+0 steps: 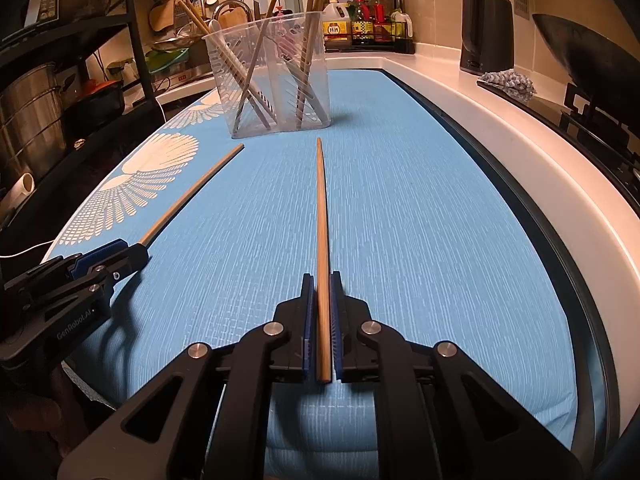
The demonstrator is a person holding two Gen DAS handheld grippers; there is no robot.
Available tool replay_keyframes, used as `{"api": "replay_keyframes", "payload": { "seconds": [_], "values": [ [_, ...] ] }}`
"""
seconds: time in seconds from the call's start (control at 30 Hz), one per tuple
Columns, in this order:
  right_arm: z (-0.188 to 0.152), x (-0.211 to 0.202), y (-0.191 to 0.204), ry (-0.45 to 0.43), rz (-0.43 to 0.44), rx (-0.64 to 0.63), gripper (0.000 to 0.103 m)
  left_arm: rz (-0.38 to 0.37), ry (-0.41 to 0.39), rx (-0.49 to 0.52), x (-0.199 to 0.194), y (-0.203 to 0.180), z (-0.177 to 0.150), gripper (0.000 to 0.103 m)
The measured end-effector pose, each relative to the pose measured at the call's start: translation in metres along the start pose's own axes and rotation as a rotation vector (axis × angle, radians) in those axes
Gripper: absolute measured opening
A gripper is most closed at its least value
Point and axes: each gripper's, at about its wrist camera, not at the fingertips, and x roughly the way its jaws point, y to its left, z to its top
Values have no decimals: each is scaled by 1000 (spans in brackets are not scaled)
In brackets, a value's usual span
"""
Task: Organize utensils
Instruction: 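Grasp a wooden chopstick with the right gripper while the left gripper grasps the other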
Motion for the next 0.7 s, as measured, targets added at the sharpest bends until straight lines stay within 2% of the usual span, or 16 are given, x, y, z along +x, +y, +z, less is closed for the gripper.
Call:
{"api": "replay_keyframes", "payload": {
  "seconds": [0.1,0.33,0.7],
  "values": [
    [0,0,0,-1,0,0,9,6,-3,13,1,-2,0,26],
    [0,0,0,1,-2,1,9,-9,-1,23,1,-4,-1,7],
    [-1,1,-1,-3,-4,-4,9,-18,-3,29,0,-8,-2,7]
  ]
}}
